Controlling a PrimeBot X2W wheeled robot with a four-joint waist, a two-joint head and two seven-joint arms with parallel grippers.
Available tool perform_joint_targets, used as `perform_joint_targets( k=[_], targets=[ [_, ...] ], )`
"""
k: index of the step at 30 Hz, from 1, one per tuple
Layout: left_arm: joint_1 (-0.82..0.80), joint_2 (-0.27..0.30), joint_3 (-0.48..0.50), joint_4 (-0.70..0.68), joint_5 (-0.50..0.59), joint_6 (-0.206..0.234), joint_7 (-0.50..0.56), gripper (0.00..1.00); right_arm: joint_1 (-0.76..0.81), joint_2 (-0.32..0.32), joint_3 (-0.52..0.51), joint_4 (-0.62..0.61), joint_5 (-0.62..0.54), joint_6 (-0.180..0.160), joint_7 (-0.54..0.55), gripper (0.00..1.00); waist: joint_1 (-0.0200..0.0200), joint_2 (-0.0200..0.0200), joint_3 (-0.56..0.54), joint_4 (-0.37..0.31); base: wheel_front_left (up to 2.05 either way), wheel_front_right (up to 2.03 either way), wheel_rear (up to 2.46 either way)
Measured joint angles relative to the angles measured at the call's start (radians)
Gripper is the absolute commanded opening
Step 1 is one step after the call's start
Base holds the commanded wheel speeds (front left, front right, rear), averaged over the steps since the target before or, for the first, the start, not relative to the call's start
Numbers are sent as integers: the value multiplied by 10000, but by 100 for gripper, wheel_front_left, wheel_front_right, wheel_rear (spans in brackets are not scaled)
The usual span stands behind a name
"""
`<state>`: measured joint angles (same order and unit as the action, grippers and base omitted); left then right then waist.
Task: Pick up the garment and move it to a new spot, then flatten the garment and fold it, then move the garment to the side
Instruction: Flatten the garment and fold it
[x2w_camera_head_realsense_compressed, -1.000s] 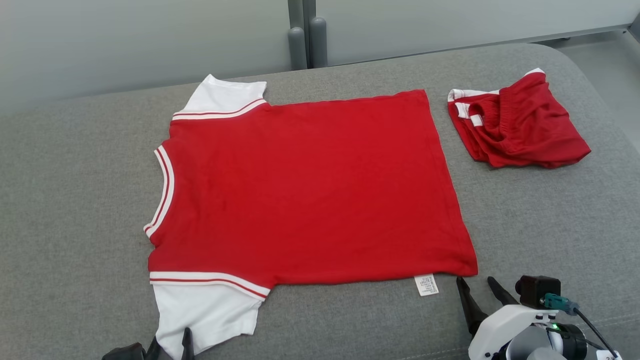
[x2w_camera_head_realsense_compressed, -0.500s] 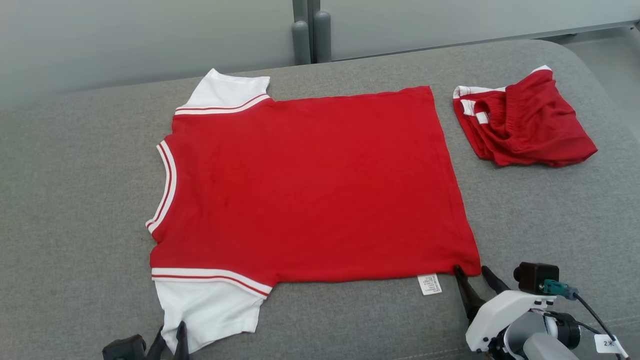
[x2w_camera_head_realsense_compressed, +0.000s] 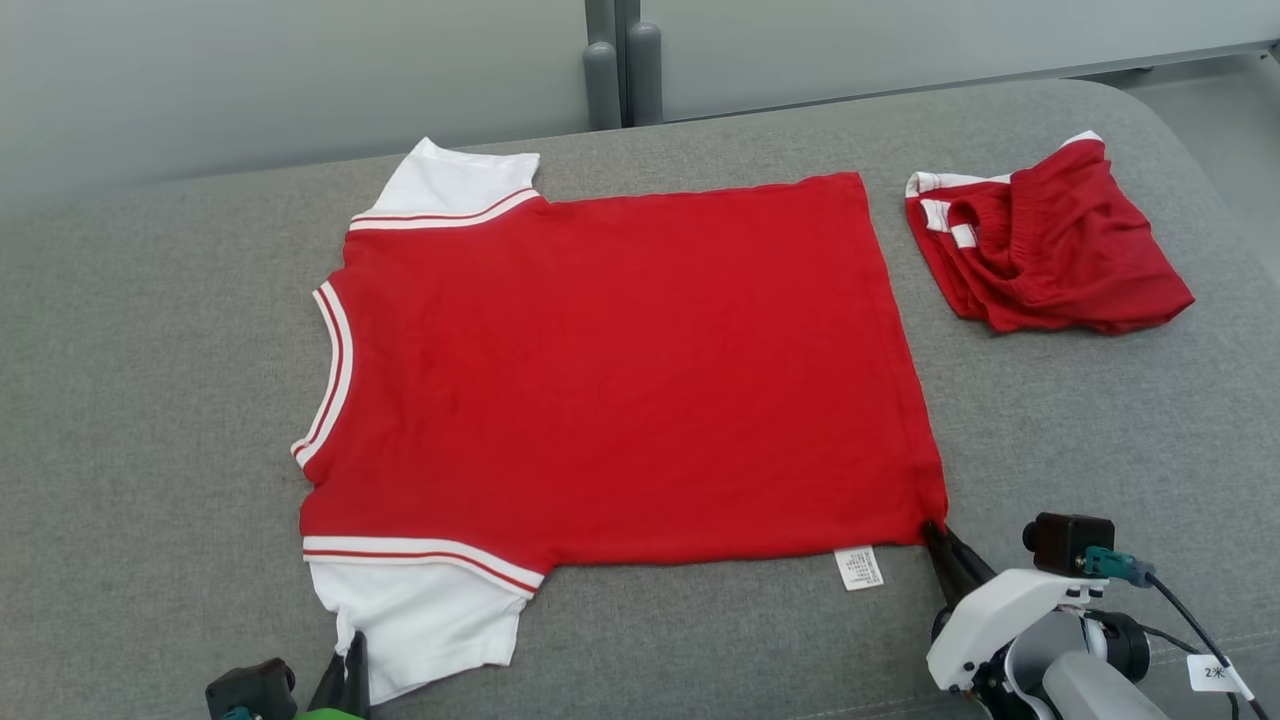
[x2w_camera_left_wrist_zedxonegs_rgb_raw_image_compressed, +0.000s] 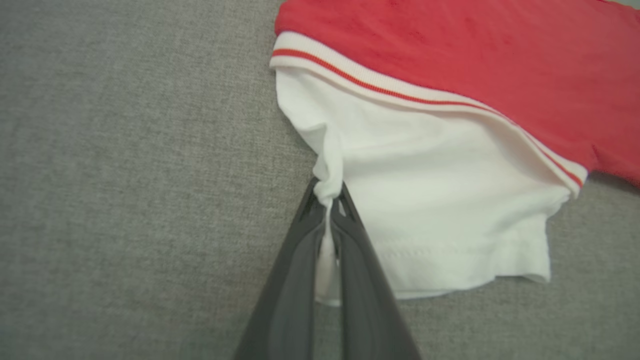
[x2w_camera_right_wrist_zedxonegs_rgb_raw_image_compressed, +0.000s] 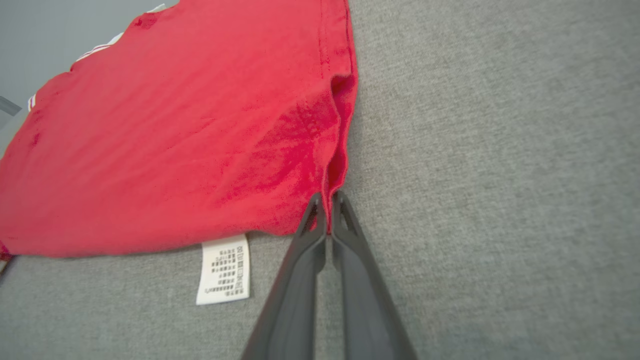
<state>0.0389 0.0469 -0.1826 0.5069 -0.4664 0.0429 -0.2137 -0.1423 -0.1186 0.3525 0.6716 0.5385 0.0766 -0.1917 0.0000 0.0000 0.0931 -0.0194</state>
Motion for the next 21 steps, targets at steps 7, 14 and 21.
perform_joint_targets(
  k=[7, 14, 21],
  targets=[
    [-10, -17, 259, -589, -280, -128, -163, 0, -311, -4, -69, -125, 13, 117, -215, 0, 0, 0, -120, 23, 0, 0, 0],
    [-44, -21, 477, -1453, -428, -265, -247, 0, -332, 0, -299, -326, 460, 293, -293, 0, 0, 0, -283, 42, 0, 0, 0],
    [-410, -23, 445, -1994, -512, -426, -247, 0, -339, 161, -431, -570, 1160, 378, -291, 0, 1, 0, -399, 36, 0, 0, 0]
  ],
)
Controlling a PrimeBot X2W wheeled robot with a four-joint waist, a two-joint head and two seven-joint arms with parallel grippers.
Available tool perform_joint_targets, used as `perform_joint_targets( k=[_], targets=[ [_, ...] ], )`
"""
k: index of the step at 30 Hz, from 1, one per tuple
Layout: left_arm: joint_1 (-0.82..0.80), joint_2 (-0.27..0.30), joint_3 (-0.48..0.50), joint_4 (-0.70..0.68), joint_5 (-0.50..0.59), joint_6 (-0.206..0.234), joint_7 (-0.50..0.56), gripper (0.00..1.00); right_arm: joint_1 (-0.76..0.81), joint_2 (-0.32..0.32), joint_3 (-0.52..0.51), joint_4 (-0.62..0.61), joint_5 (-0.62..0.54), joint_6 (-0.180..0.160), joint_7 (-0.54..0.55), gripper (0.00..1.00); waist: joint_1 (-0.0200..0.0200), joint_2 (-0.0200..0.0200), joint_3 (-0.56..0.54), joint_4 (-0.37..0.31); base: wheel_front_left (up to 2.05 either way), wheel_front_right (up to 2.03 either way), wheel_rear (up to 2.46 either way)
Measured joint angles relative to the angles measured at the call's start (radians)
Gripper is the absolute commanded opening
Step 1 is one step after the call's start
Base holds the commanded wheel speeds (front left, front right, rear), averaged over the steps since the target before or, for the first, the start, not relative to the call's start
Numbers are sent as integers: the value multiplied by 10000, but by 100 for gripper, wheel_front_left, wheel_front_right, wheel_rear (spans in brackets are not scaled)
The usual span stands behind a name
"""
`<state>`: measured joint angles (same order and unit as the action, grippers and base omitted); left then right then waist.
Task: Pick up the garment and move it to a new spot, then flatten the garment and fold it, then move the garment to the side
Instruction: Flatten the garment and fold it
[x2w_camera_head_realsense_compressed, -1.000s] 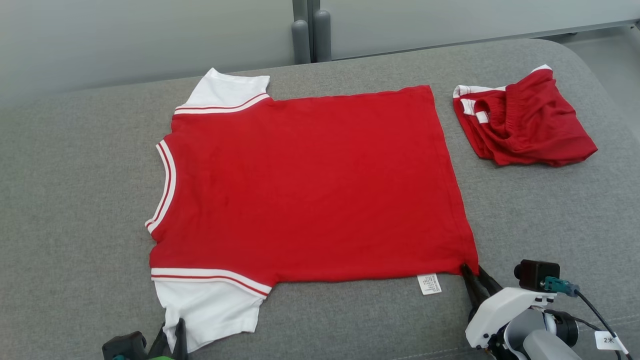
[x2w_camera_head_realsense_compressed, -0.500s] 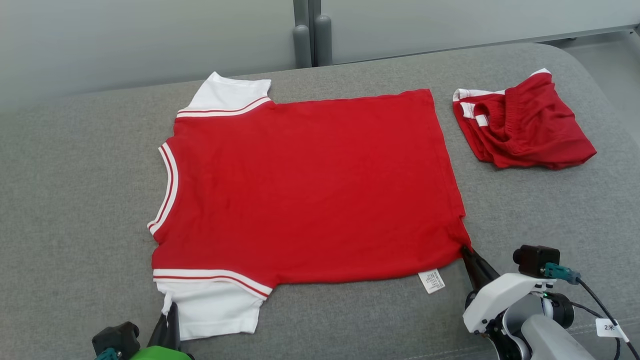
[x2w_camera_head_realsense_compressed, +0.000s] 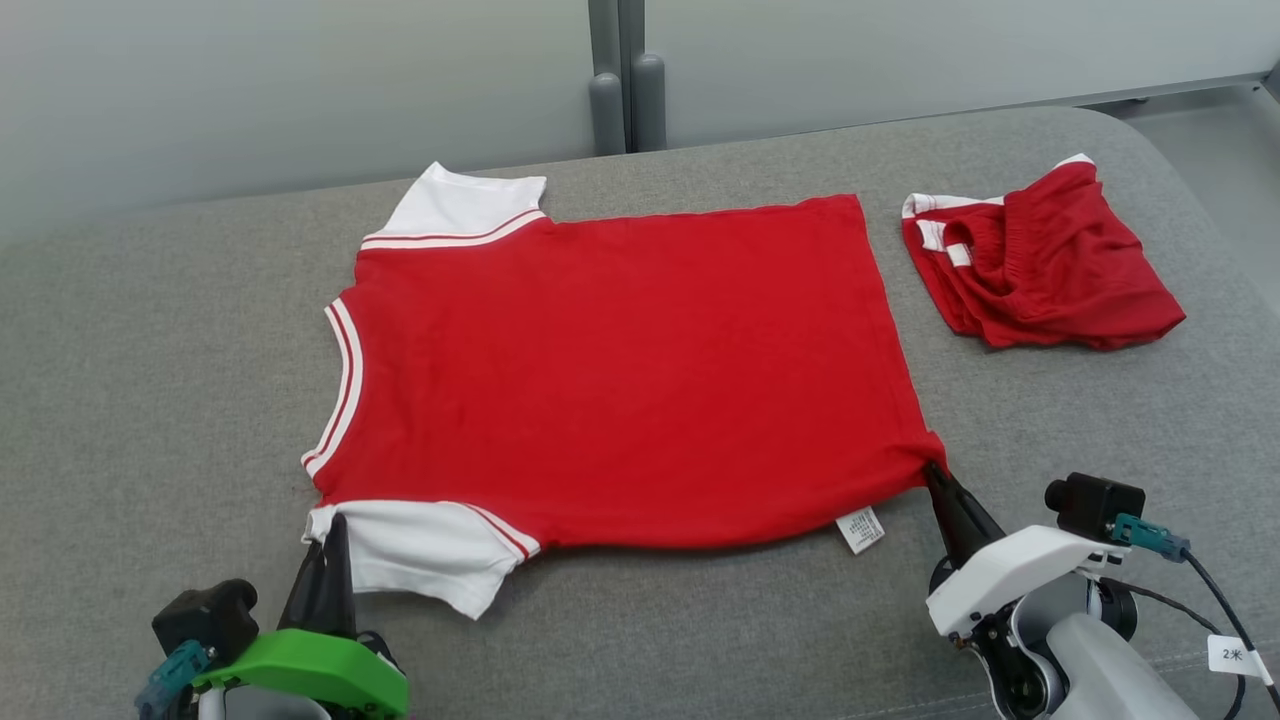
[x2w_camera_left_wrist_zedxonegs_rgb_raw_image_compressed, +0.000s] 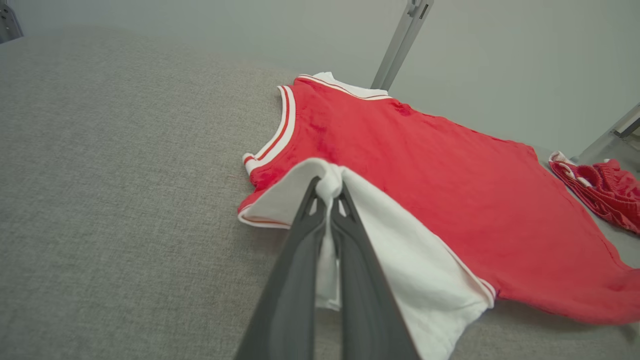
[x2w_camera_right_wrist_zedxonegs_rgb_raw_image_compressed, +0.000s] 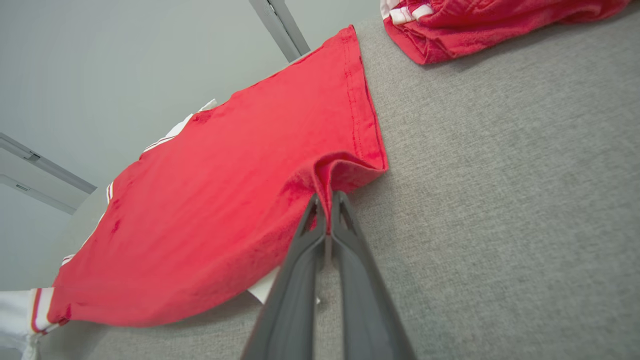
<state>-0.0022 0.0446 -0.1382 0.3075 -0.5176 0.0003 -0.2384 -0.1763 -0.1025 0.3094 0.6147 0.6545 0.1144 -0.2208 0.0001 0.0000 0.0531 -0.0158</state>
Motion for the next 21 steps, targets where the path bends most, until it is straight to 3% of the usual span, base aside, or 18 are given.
perform_joint_targets(
  k=[12, 21],
  targets=[
    [-1419, 69, 109, 104, -71, 52, 437, 0, -1121, -98, -15, 96, 545, 84, 834, 0, 0, 0, 351, -151, 0, 0, 0],
    [-3032, 134, 184, 1012, -17, 489, 1083, 0, -2581, -238, -176, 535, 861, 84, 1774, 0, 0, 0, 1024, -252, 0, 0, 0]
  ],
)
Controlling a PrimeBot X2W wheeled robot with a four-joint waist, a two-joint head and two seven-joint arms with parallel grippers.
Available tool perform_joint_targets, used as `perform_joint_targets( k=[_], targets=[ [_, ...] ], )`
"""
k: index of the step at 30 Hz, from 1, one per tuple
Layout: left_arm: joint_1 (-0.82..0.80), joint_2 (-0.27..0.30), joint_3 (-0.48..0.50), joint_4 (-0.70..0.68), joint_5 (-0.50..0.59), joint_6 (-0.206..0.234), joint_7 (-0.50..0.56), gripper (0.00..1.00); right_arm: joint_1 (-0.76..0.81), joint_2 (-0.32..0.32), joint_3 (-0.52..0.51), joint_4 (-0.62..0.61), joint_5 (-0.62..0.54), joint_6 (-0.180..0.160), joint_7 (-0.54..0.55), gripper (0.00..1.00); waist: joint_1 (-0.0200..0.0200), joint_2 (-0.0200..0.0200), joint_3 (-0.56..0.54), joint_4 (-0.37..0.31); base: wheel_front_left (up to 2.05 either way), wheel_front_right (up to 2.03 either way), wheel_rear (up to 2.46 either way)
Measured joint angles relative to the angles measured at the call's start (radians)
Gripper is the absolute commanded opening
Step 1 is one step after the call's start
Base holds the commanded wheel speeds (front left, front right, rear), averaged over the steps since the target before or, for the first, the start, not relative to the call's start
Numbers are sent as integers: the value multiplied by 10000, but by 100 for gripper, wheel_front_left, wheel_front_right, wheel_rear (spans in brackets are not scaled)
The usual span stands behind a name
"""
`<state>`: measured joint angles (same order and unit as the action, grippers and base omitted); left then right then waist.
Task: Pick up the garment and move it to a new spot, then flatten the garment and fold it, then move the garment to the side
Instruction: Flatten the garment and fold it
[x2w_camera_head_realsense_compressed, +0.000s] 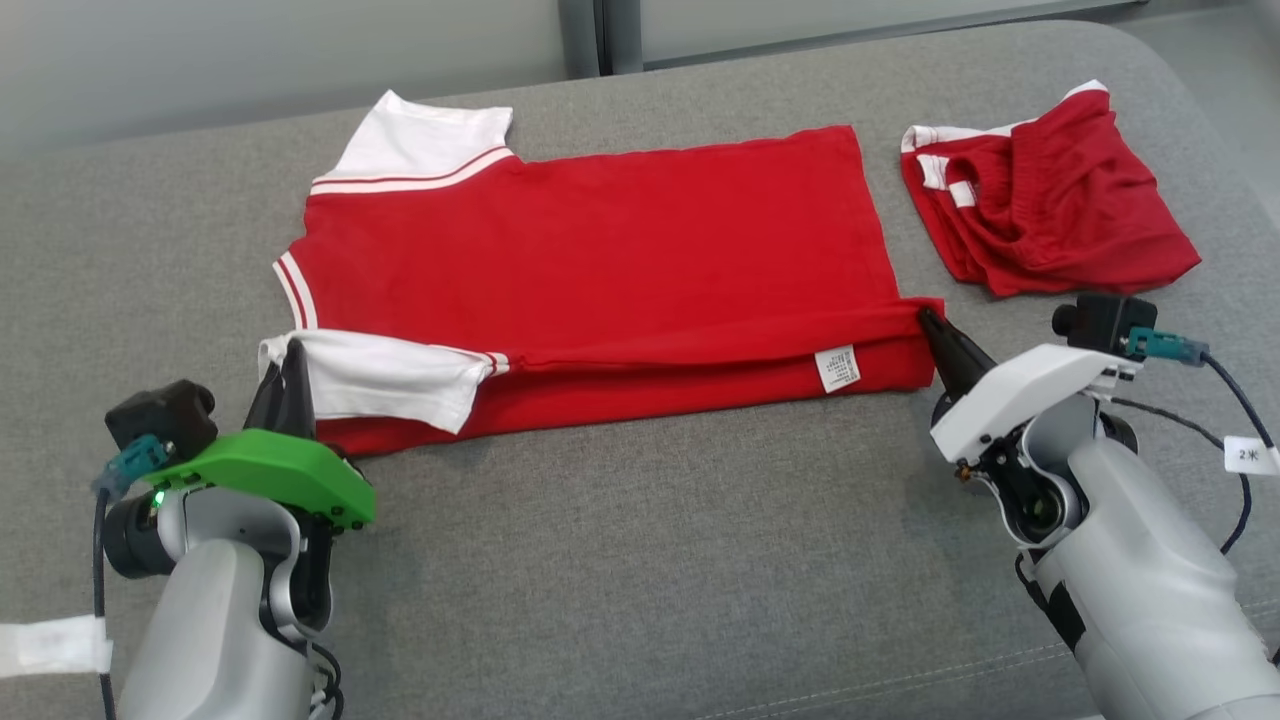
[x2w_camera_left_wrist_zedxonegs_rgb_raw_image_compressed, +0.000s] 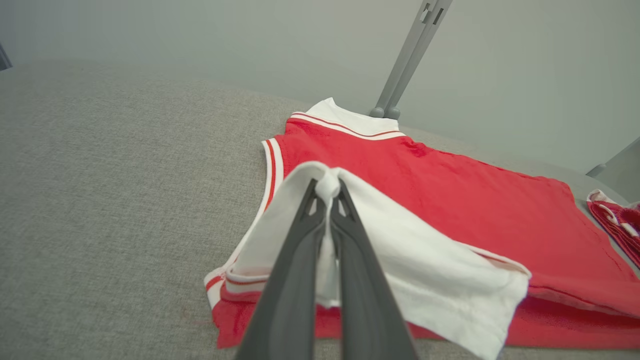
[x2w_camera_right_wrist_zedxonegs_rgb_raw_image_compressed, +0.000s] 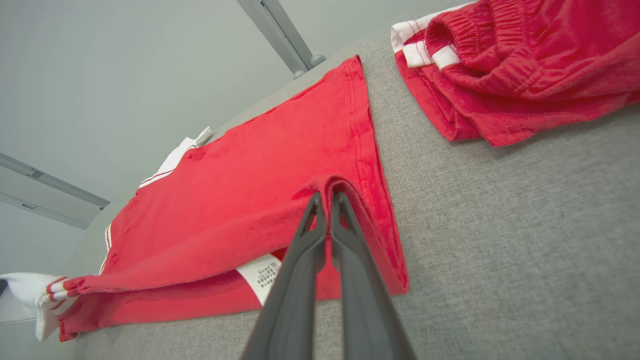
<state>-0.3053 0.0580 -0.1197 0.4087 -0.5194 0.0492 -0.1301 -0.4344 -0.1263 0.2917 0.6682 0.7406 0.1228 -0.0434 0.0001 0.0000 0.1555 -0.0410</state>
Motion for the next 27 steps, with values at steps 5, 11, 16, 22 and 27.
perform_joint_targets(
  k=[5, 11, 16, 22, 27],
  targets=[
    [-908, 0, -27, 596, 98, 142, 303, 0, -790, -4, 61, 364, -15, 0, 466, 0, 0, 0, 539, -24, 0, 0, 0],
    [-1811, -50, -153, 1273, 313, 163, 516, 21, -1523, 12, 82, 786, -21, -8, 717, 0, 1, 0, 1154, -9, 0, 0, 0],
    [-2297, -67, -121, 1941, 316, 244, 585, 100, -1828, 67, 130, 1267, -31, -12, 800, 63, 1, 0, 1457, 64, 0, 0, 0],
    [-2872, -88, 63, 2330, 299, 274, 311, 100, -2360, 205, -2, 1555, -27, -27, 589, 100, 0, 0, 1603, 117, 0, 0, 0],
    [-3158, -102, 230, 2395, 203, 255, -140, 100, -2666, 222, -278, 1557, -13, -25, -42, 100, 0, 0, 1625, 126, 0, 0, 0]
  ],
)
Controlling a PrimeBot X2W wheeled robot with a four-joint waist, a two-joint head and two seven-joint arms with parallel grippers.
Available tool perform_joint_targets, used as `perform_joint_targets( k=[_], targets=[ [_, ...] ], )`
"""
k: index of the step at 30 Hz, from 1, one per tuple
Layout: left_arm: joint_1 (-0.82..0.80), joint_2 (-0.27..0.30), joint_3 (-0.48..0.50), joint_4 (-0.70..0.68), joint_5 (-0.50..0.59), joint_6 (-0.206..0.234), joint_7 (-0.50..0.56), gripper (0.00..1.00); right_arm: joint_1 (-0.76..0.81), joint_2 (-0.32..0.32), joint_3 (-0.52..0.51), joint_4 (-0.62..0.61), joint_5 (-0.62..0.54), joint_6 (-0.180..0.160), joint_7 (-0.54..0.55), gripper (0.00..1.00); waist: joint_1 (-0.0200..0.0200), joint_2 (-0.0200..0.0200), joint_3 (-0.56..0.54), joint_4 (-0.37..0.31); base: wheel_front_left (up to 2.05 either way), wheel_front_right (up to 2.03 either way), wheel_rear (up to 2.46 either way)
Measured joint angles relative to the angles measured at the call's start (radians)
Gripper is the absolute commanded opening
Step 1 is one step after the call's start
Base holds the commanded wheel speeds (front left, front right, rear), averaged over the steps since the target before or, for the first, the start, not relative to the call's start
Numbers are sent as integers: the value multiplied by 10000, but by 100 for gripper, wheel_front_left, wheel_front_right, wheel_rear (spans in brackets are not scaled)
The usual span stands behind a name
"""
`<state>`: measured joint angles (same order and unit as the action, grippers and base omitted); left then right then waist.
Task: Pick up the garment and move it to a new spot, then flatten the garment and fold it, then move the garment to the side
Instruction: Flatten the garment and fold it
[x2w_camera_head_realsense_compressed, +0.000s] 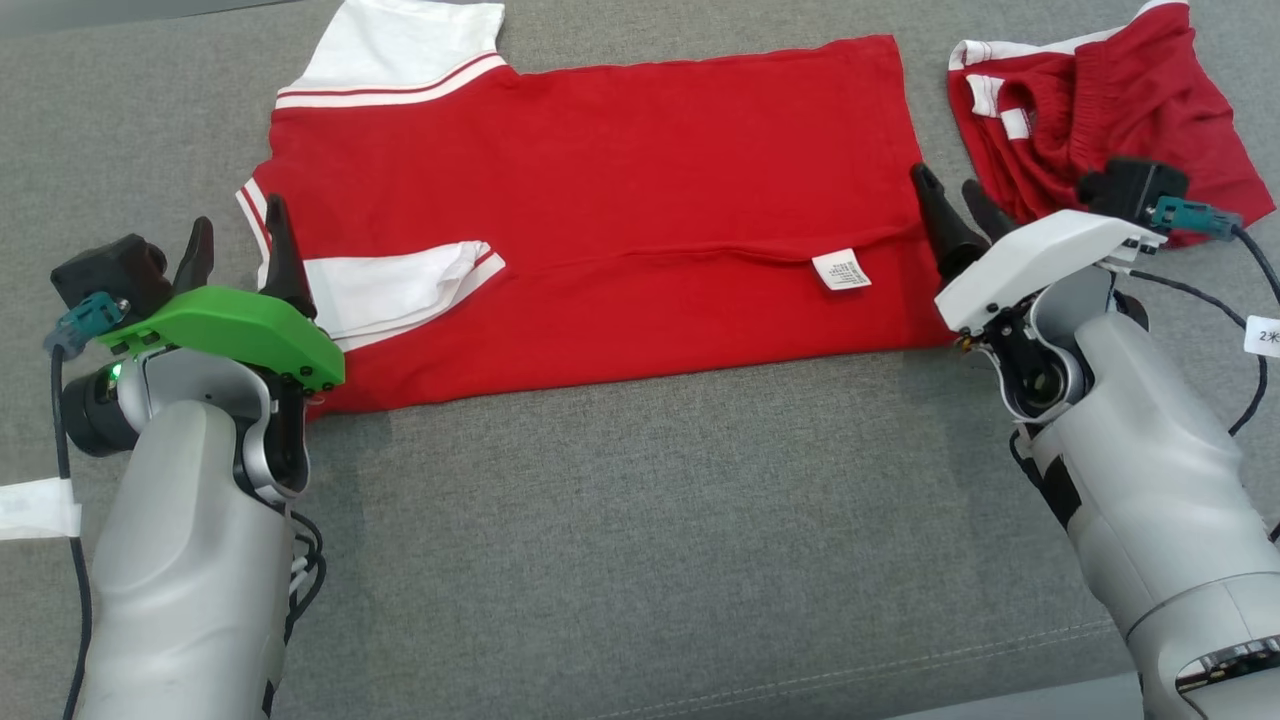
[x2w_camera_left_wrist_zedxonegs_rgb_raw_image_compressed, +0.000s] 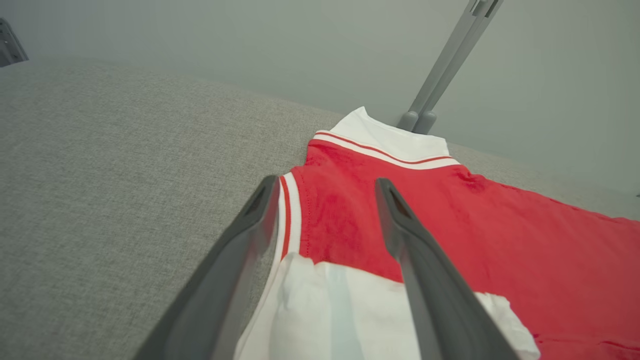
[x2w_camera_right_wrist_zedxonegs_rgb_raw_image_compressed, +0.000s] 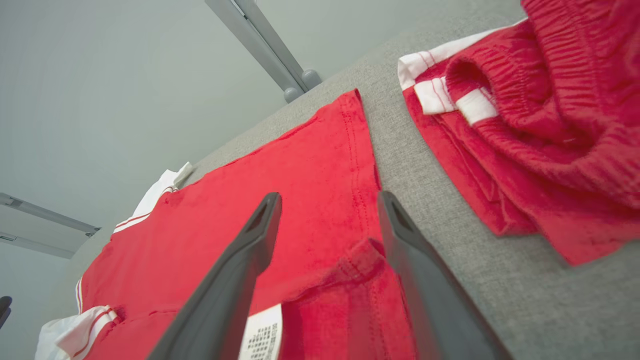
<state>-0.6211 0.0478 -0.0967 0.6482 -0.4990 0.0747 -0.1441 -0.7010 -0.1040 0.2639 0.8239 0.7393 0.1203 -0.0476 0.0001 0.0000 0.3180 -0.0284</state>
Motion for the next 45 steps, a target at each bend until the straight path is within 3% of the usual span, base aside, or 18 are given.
perform_joint_targets(
  k=[15, 28, 43, 44, 45],
  targets=[
    [944, -38, -73, 548, -299, -715, -619, 100, 336, -761, 416, -54, -897, 15, -1737, 100, 0, 0, -513, 169, 0, 0, 0],
    [2376, -48, -244, 1152, -525, -905, -351, 100, 1910, -144, 663, -150, -909, 25, -1910, 100, -1, 0, -1328, 311, 0, 0, 0],
    [2522, -69, 35, 1296, -1133, -938, -6, 100, 2450, -59, 794, -284, -907, 25, -1954, 100, -1, 0, -1464, 14, 0, 0, 0],
    [2519, -69, 48, 1294, -1137, -938, -6, 97, 2472, -61, 794, -284, -907, 25, -1954, 100, -1, 0, -1444, -9, 0, 0, 0],
    [2511, -69, 44, 1292, -1139, -943, -4, 86, 2519, -63, 784, -280, -907, 27, -1954, 100, -1, 0, -1419, -29, 0, 0, 0]
  ],
)
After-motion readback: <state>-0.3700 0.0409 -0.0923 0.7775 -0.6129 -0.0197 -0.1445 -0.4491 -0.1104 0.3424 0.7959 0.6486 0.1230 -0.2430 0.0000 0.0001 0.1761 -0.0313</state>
